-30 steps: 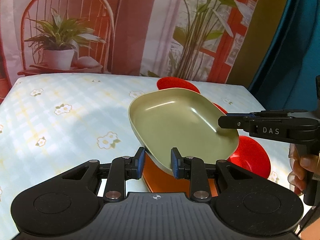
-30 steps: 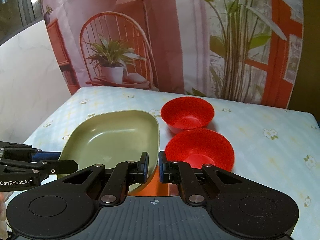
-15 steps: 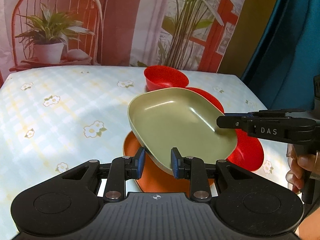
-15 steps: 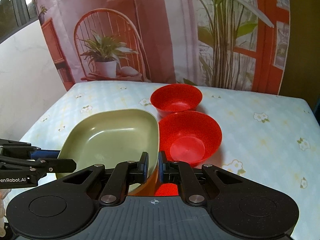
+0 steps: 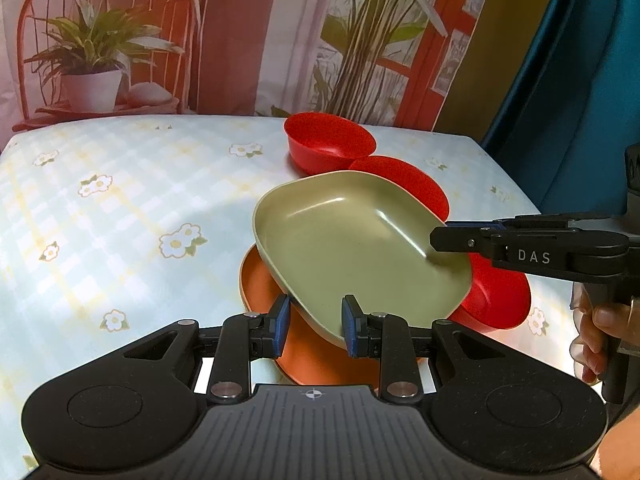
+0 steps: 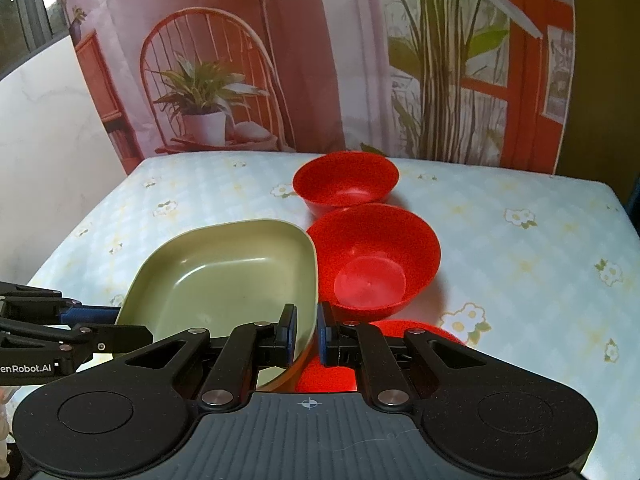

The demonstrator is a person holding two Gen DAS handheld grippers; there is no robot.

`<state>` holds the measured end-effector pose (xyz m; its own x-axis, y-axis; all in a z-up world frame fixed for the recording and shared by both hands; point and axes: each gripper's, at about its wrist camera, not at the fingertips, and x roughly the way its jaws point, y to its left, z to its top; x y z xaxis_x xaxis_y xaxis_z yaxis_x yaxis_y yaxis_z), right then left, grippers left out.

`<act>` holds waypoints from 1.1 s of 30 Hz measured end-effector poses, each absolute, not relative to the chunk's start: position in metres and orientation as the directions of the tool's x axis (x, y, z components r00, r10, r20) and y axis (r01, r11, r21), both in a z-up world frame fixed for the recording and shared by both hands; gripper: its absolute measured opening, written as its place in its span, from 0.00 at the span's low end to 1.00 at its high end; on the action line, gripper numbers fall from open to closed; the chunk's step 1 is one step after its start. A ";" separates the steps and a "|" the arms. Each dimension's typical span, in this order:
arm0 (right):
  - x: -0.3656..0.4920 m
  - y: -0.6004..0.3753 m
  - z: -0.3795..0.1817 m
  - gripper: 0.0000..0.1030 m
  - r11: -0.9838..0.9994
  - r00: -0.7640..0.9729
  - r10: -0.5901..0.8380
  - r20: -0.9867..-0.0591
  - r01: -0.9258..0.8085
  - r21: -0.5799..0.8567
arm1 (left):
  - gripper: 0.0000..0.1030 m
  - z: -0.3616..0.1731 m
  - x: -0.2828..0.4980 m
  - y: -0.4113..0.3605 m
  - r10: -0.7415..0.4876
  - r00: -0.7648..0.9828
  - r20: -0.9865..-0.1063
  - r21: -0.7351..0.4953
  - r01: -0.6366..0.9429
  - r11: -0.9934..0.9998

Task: Organize plates and bowls
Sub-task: 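Lower the held green plate onto the orange plate stack with the left gripper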

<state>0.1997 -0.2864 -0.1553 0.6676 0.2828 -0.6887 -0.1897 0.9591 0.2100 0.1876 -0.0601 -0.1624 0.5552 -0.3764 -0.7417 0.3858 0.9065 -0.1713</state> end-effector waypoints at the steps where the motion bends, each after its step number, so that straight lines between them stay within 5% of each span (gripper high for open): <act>1: 0.199 -0.286 -0.157 0.10 0.959 0.666 0.283 -0.690 -0.190 0.210 | 0.28 -0.163 0.187 -0.059 -0.377 0.556 -0.741 -0.174 0.384 0.907; 33: 0.188 -0.262 -0.171 0.12 0.960 0.645 0.265 -0.717 -0.244 0.136 | 0.28 -0.178 0.182 -0.050 -0.345 0.545 -0.765 -0.154 0.365 0.918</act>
